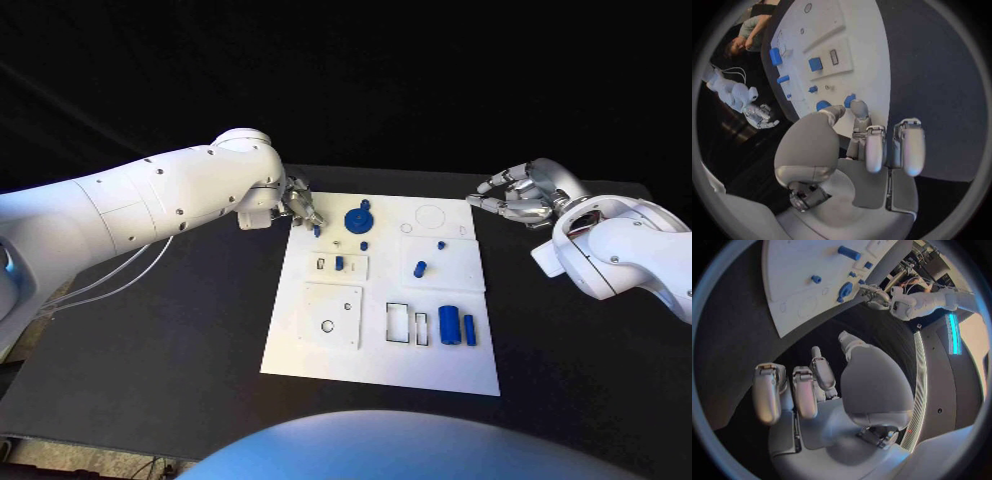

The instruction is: Assemble the parts on the task board

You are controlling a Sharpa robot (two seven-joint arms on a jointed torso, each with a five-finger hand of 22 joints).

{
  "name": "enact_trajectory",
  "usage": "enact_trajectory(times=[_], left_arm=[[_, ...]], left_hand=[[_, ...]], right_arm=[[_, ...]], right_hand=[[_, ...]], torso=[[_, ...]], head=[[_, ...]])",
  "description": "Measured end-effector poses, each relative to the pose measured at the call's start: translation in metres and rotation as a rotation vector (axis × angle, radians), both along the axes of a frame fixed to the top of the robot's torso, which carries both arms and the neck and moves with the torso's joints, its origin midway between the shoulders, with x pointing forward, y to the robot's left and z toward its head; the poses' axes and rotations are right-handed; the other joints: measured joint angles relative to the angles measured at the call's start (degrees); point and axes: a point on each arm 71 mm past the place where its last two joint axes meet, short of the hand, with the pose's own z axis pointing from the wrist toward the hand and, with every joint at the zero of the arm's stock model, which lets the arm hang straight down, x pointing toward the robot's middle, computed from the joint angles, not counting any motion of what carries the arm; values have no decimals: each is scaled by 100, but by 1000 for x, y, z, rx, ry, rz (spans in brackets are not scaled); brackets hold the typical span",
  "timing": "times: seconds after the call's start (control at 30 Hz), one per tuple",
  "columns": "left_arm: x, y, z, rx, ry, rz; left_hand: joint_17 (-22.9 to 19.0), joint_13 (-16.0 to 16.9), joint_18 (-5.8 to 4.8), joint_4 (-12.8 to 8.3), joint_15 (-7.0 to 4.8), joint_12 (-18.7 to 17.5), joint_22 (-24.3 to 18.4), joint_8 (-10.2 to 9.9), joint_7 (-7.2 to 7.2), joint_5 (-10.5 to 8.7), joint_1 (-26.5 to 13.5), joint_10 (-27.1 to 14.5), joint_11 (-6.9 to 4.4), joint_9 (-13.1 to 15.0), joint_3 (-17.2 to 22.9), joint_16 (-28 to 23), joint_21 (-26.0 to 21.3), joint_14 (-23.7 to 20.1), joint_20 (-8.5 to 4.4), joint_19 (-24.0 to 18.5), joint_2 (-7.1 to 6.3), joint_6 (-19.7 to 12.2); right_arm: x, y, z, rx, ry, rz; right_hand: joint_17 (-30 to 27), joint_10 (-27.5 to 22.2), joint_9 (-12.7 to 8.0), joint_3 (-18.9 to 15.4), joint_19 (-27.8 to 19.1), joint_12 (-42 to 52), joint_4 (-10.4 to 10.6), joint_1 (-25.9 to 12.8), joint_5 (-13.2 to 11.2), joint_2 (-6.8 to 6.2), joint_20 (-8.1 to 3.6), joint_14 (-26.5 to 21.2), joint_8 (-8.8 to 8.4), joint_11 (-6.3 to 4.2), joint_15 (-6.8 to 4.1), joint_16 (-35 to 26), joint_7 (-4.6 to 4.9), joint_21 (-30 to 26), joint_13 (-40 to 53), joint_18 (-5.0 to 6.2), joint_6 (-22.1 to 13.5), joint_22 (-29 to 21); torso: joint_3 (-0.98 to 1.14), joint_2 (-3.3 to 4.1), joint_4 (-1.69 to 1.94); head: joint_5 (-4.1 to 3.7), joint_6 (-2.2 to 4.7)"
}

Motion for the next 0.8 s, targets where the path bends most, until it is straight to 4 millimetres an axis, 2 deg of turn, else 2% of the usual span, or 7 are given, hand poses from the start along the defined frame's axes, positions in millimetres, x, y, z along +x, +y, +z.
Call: enact_trajectory(times=[0.03,0.1,0.13,0.43,0.63,0.73,0.8], left_arm=[[0,0,0,0,1,0],[0,0,-1,0,3,1],[0,0,-1,0,3,1],[0,-1,-2,0,13,-2],[0,-1,-3,-3,16,-1],[0,-1,-3,-6,18,0],[-1,0,-3,-9,19,2]], left_hand=[[0,-6,0,6,0,0,0,0,0,-14,29,10,-10,3,23,0,0,0,0,0,15,0],[0,-25,0,8,0,0,0,41,0,-276,109,17,-17,5,135,0,0,0,0,0,25,0],[0,-26,0,16,0,0,0,41,0,-330,109,17,-17,5,157,0,0,0,0,0,25,0],[0,-26,0,0,0,21,0,67,-5,-385,168,17,-17,5,220,0,0,0,0,0,23,5],[0,-42,0,-137,-22,21,0,154,-19,-658,493,37,-38,5,657,23,0,22,-21,21,19,19],[0,-71,0,-395,-42,40,0,287,3,-667,626,70,-44,27,1175,23,0,1,-44,0,-69,-2],[0,-110,0,-299,-42,40,0,466,1,-483,645,103,-13,27,1329,23,0,1,-44,0,-89,-44]], right_arm=[[0,0,0,0,0,0],[0,0,0,0,0,0],[0,0,0,0,0,0],[0,0,0,0,0,0],[0,0,0,0,0,0],[0,0,0,0,0,1],[0,0,0,0,0,1]], right_hand=[[0,0,0,0,0,0,0,0,0,0,0,0,0,0,0,0,0,0,0,0,0,0],[0,0,0,0,0,0,0,0,0,0,0,0,0,0,0,0,0,0,0,0,0,0],[0,0,0,0,0,0,0,0,0,0,0,0,0,0,0,0,0,0,0,0,0,0],[0,0,-1,0,0,0,0,0,0,0,0,0,0,0,0,0,0,0,0,1,0,-1],[0,0,-1,0,0,0,0,0,0,0,0,0,0,0,0,0,0,0,0,0,0,3],[0,0,-1,0,0,0,0,0,0,0,0,0,0,0,0,0,0,0,0,0,0,4],[0,0,-1,0,0,0,0,0,0,0,0,0,0,0,0,0,0,0,0,0,0,4]], torso=[[1,0,-1],[1,0,-1],[1,0,-2],[1,0,0],[1,-1,2],[1,-1,2],[1,-1,2]], head=[[-2,0],[-3,0],[-3,0],[-9,0],[-8,0],[-4,0],[-2,0]])
